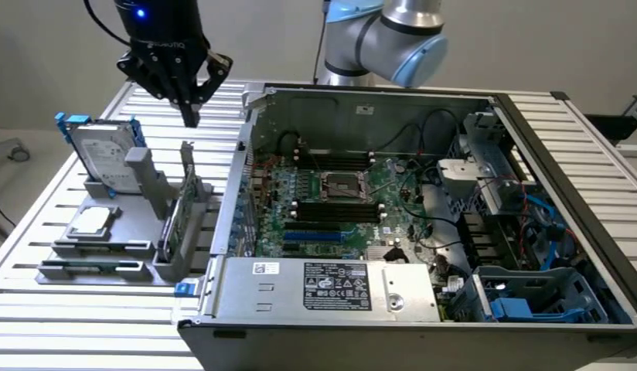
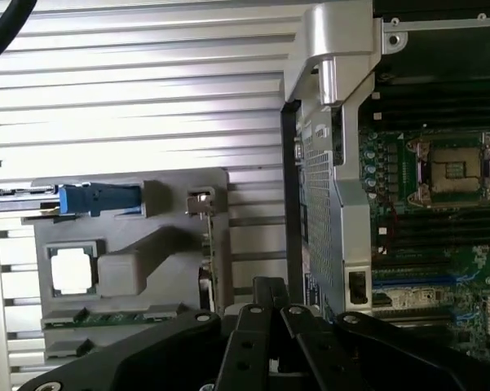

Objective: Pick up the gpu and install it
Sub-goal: 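Reach for the gpu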

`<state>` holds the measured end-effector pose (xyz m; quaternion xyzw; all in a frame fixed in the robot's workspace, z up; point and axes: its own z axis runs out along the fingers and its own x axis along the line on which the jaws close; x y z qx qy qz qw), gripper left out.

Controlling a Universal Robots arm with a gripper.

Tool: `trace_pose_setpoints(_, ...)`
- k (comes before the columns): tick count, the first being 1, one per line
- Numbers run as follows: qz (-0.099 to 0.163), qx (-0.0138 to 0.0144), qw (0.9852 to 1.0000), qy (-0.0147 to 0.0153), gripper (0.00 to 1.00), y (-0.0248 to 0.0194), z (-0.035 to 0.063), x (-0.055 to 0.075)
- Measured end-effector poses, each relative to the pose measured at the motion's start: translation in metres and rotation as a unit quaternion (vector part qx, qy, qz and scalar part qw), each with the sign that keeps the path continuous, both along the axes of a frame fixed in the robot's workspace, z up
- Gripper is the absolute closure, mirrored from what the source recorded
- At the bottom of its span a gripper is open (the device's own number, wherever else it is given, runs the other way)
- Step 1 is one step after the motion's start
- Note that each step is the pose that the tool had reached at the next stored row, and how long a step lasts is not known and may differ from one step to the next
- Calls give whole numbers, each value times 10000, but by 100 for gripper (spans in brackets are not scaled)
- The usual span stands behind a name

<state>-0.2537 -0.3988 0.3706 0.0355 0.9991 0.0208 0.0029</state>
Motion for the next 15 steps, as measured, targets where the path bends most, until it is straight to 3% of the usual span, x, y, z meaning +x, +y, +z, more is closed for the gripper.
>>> trace_pose_setpoints(5,0,-18,10000,0,89,0,-54,-228)
trace_pose_setpoints(8,6,-49,10000,3,89,0,-72,-328)
trace_pose_setpoints(9,21,-75,10000,12,89,1,-73,-333)
trace_pose_setpoints(11,77,-181,9998,35,89,0,-73,-334)
trace_pose_setpoints(13,134,-251,9996,50,89,0,-73,-336)
trace_pose_setpoints(15,169,-260,9995,51,89,0,-73,-352)
